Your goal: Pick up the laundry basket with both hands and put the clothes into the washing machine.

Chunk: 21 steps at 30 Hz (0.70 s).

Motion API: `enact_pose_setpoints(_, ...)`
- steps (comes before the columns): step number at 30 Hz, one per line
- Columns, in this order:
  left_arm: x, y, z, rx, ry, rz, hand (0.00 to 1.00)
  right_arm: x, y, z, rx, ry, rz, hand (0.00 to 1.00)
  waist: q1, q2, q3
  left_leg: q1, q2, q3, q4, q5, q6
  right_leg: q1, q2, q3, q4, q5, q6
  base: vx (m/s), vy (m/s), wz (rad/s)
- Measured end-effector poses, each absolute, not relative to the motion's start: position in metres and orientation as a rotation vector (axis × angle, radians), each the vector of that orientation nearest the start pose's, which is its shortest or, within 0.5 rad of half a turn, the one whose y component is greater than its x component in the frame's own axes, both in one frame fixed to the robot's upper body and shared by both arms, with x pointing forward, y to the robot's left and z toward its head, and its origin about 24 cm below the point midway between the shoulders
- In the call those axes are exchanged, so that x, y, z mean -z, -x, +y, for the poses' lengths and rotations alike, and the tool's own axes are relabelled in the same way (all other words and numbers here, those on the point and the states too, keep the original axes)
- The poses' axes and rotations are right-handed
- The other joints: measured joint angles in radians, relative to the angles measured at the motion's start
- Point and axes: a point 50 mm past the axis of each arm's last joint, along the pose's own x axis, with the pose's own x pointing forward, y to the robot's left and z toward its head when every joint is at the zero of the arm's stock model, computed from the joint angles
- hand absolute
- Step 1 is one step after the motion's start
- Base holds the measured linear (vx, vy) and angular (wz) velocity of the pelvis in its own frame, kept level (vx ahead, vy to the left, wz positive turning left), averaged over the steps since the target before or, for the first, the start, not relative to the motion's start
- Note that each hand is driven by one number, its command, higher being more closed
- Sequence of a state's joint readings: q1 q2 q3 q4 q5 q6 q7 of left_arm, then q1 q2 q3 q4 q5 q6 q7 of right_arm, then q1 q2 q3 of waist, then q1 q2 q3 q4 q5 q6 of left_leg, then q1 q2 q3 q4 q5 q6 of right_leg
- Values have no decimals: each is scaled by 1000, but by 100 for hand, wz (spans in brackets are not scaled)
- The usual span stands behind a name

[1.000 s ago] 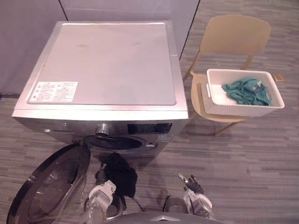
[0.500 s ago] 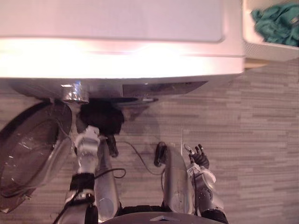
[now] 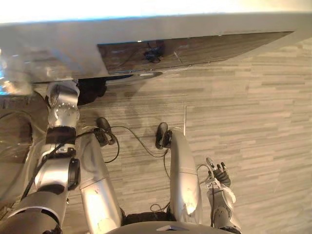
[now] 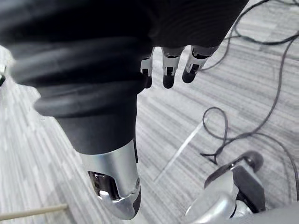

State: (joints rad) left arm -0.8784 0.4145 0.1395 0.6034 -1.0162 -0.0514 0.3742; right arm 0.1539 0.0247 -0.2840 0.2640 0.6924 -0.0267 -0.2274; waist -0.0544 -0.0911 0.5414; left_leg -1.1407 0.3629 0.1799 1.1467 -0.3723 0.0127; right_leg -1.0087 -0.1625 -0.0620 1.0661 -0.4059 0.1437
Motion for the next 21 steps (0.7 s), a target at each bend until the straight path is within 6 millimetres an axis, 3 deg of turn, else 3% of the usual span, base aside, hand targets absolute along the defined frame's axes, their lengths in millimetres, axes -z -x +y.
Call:
enact_pose_setpoints(4,-240,-395,224,-251,708,-275,100,56,-182,-224,677,-705,341,0,-12,-3,2,-10,13,19,6,-1,2,-25,11,20,-4,13,5,1,-42,-16)
enact_pose_setpoints(6,-266,-397,216,-190,635,-327,100,58,-181,-225,683,-708,339,0,-21,-3,2,-10,19,29,6,-1,2,-37,14,29,0,16,4,-36,-86,-11)
enact_pose_setpoints(9,-290,-396,210,-147,592,-380,100,62,-178,-224,689,-709,356,0,-24,-3,2,-10,25,35,6,-1,2,-43,20,35,1,19,3,-41,-74,-8)
enact_pose_setpoints(11,-322,-391,207,-108,550,-458,100,63,-178,-224,694,-719,358,0,-33,-3,2,-10,28,40,6,-1,2,-48,22,41,2,21,3,-43,-74,-7)
enact_pose_setpoints(13,-340,-386,210,-100,522,-536,100,63,-178,-224,695,-721,356,0,-35,-3,2,-13,28,47,7,-1,2,-60,22,48,7,22,3,-27,-68,-5)
enact_pose_setpoints(21,-368,-373,213,-194,442,-645,100,67,-171,-232,753,-756,346,0,-29,1,5,-48,20,43,26,5,10,-101,14,49,43,21,2,-28,-64,2)
